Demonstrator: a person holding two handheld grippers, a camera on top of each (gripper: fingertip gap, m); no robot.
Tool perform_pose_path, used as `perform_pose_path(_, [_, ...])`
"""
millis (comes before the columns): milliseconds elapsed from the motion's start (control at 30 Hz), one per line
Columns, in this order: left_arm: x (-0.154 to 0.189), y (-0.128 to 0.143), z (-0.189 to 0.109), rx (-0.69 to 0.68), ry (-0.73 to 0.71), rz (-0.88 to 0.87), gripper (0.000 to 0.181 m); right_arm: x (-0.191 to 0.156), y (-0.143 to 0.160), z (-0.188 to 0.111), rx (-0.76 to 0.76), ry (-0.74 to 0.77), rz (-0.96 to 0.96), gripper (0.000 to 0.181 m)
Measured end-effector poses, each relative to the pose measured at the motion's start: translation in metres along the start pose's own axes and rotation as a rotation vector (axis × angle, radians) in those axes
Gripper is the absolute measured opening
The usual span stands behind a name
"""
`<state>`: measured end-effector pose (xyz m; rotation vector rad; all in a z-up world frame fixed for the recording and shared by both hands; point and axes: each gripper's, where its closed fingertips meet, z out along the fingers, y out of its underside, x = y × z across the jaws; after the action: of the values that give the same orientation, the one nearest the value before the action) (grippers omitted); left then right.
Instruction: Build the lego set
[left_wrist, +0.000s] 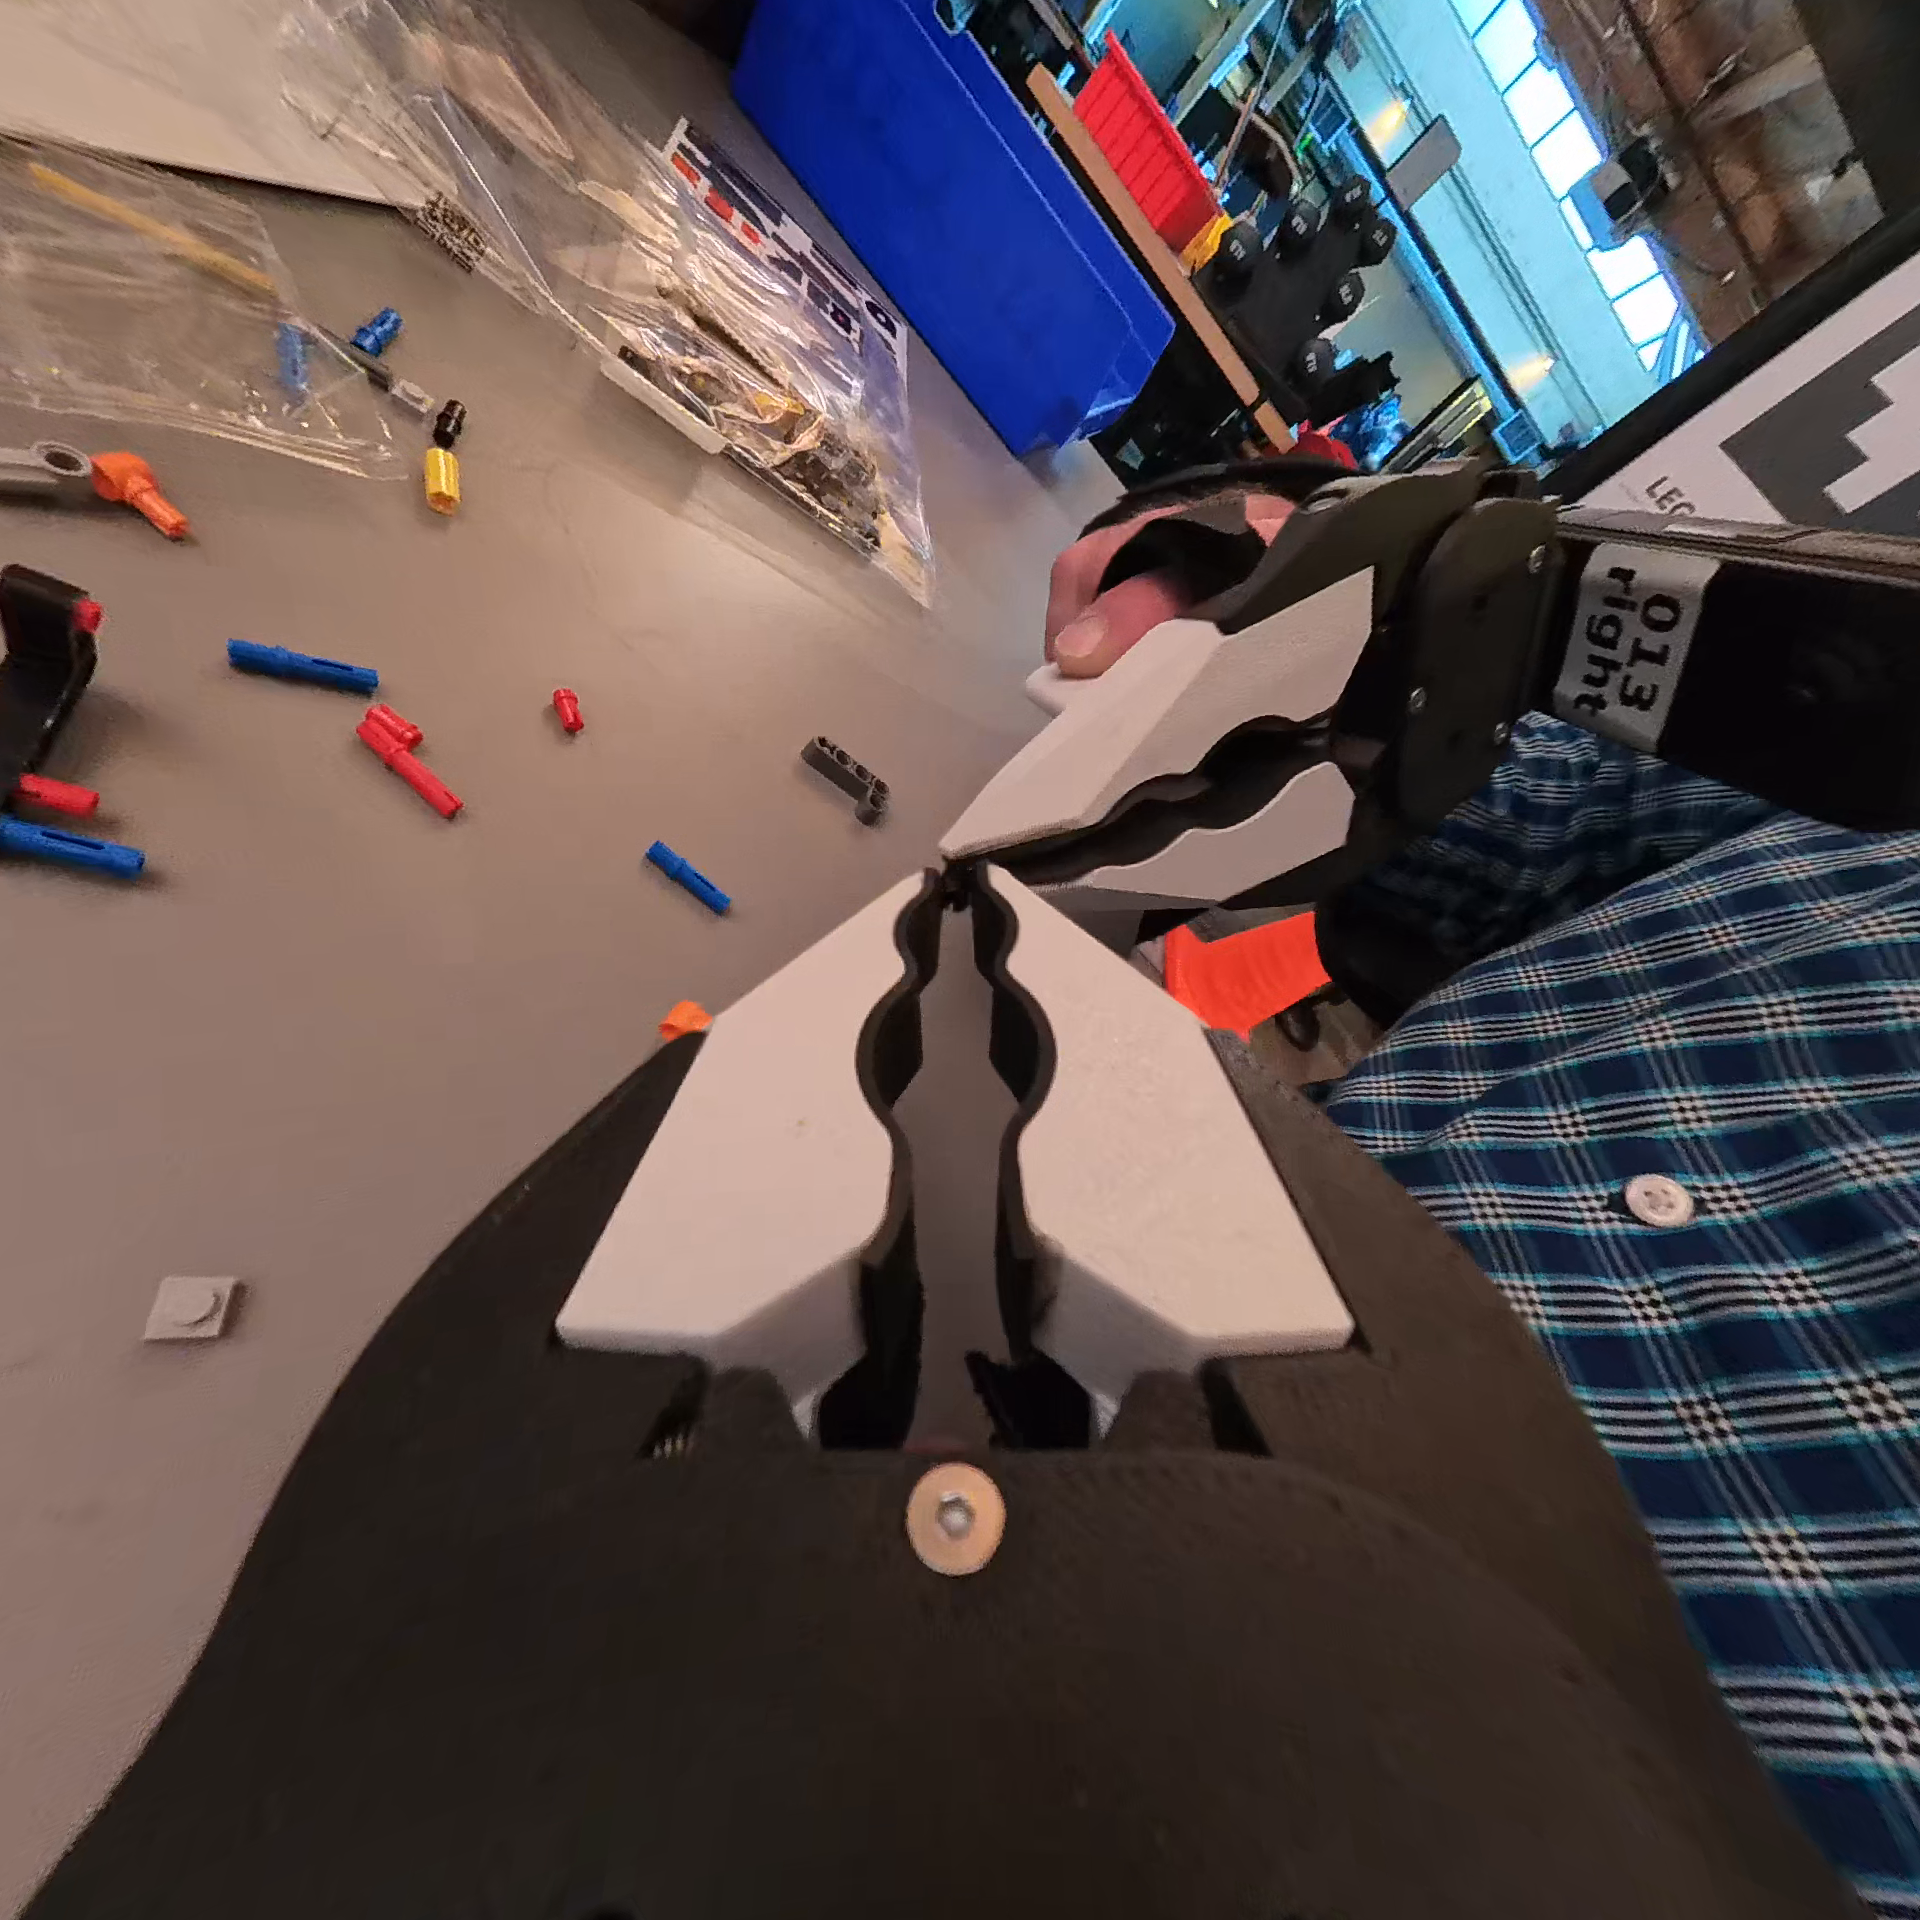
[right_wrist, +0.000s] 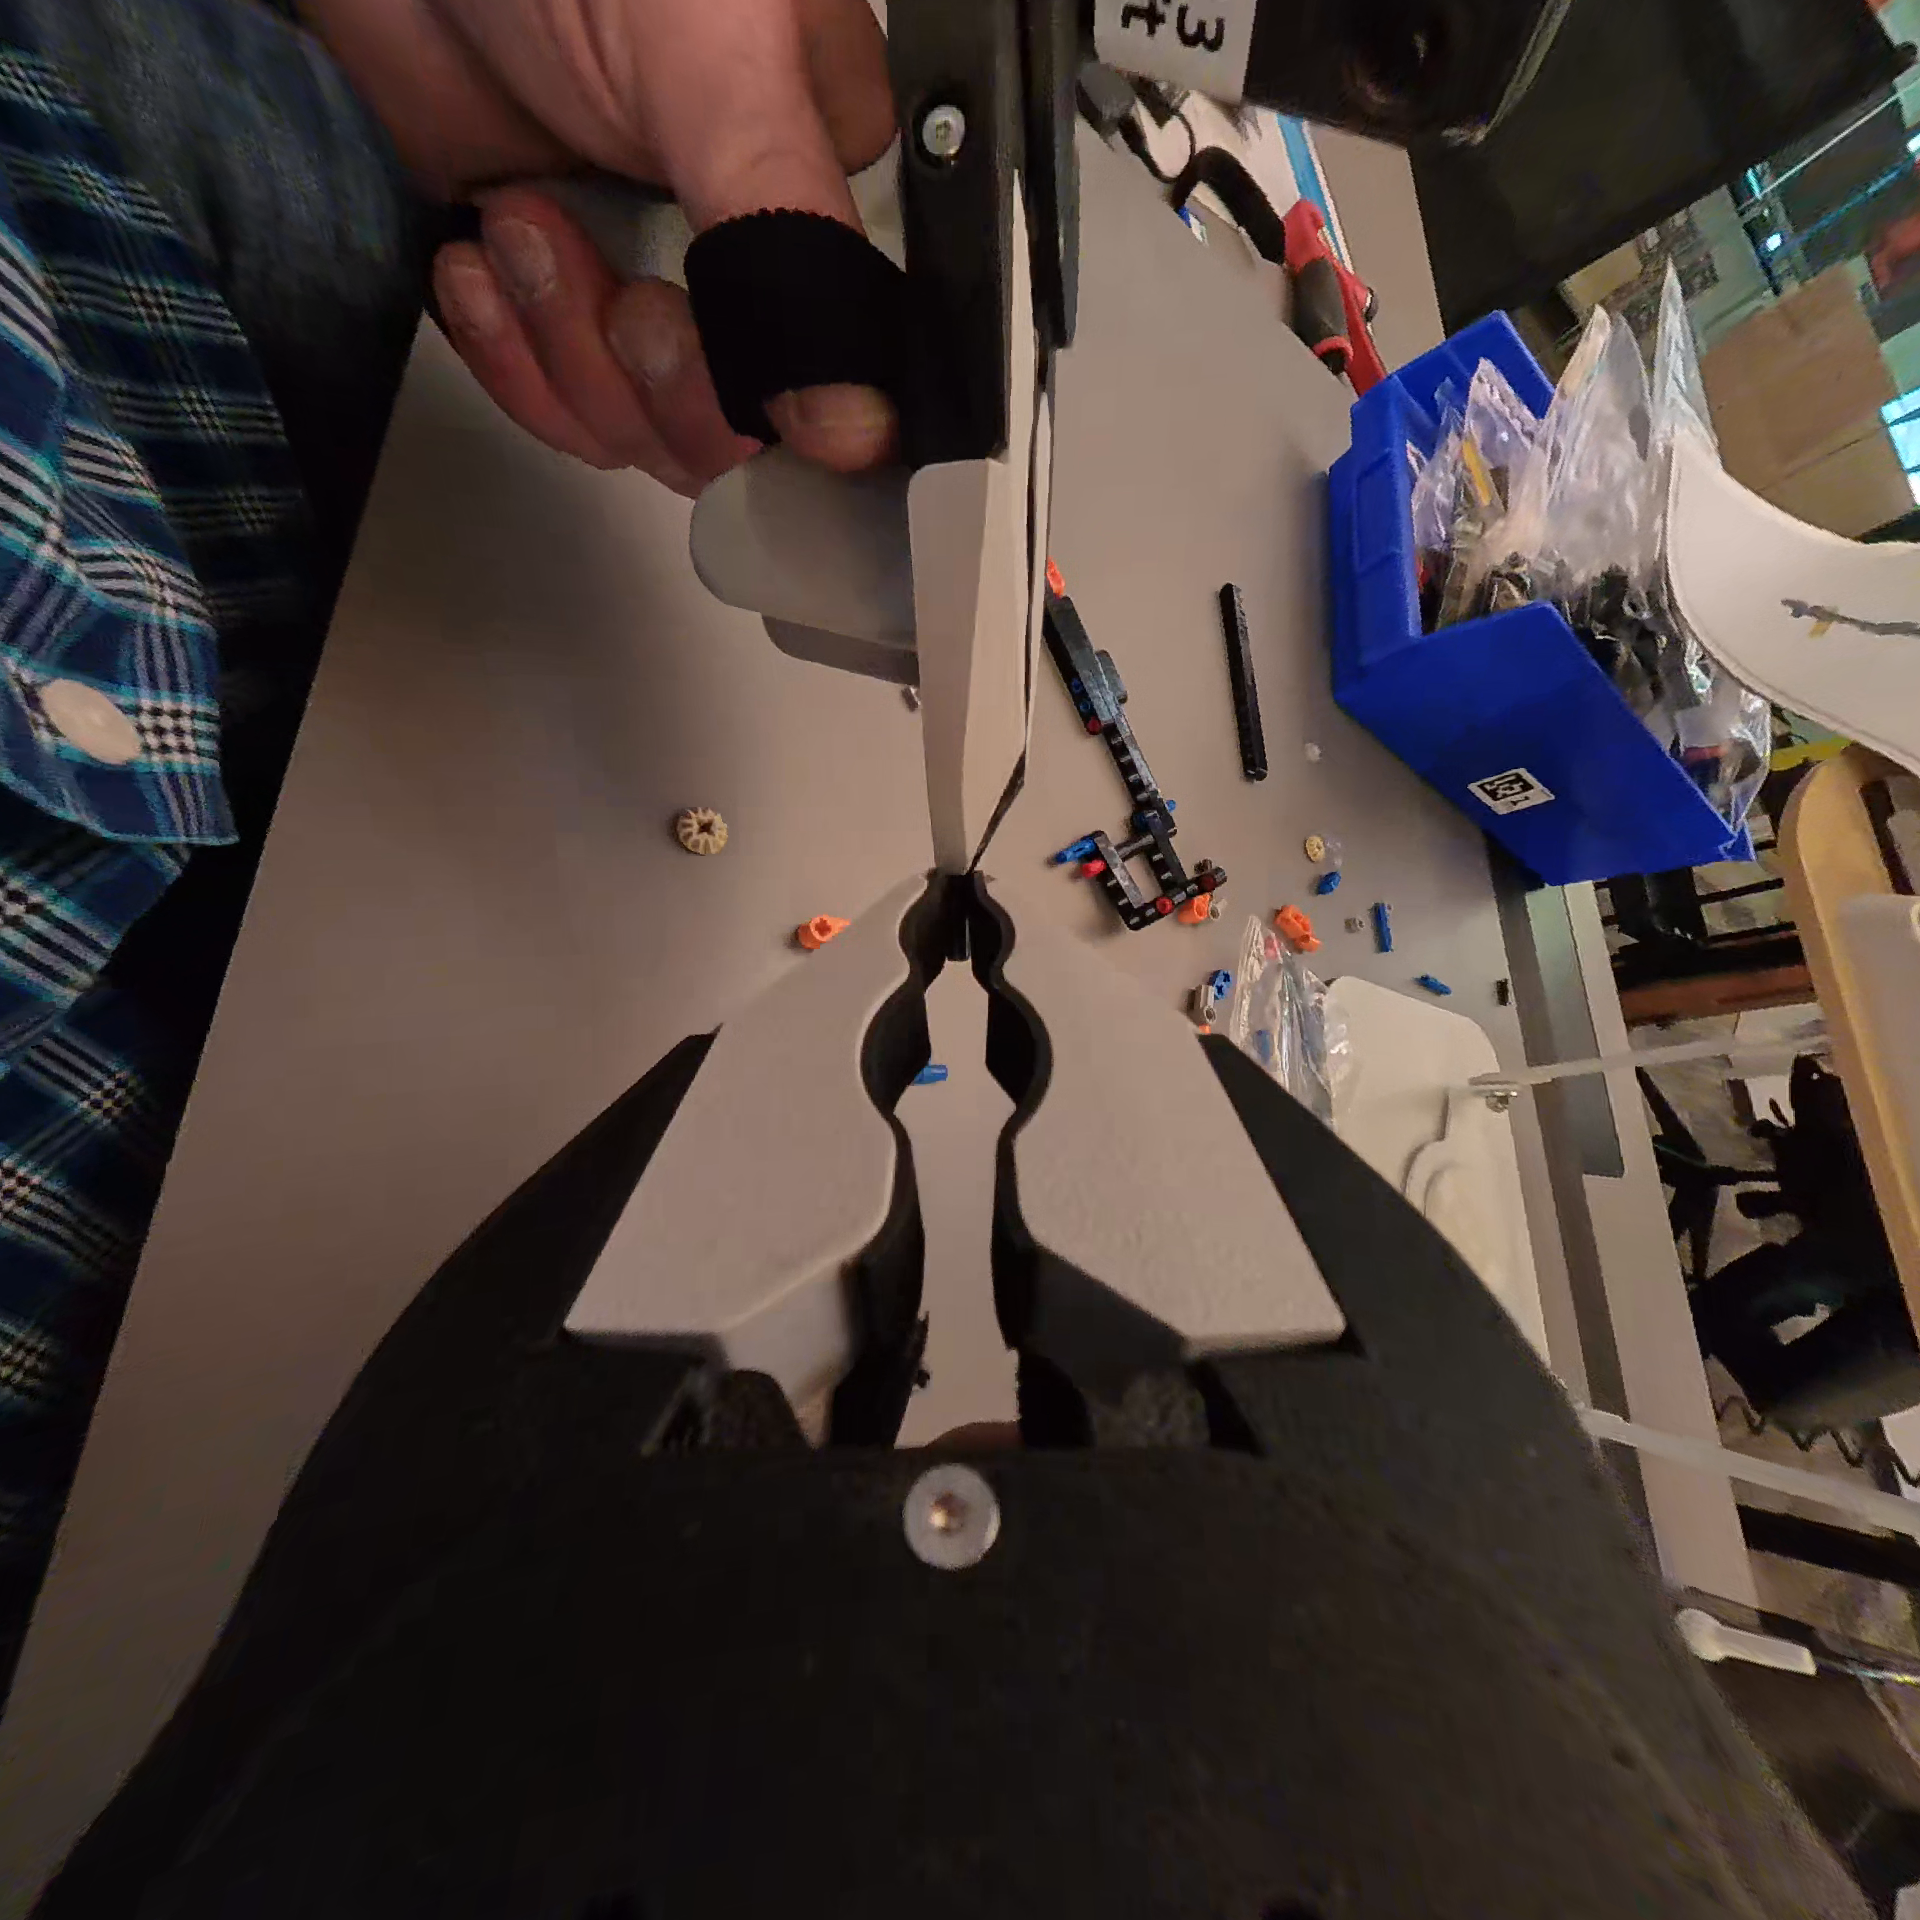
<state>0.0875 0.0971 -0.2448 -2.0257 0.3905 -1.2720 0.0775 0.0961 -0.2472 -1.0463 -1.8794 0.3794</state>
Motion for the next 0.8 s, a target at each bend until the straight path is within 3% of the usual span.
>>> perform_pose_path(300, [0.0,0.001,-0.011,0.05,-0.007,-0.038,0.002,-0.001,-0.01,0.005,0.024,0.014,-0.011,0.002])
perform_pose_path(533, [-0.012,-0.01,-0.031,0.106,-0.066,-0.052,0.002,0.014,-0.011,0.01,0.025,0.009,0.02,0.023])
perform_pose_path(633, [-0.025,-0.02,-0.047,0.137,-0.118,-0.045,0.002,0.039,0.01,0.016,-0.013,-0.028,0.187,0.021])
perform_pose_path(800, [-0.045,-0.029,-0.066,0.161,-0.195,-0.037,0.001,0.08,0.063,0.053,-0.146,-0.086,0.358,0.019])
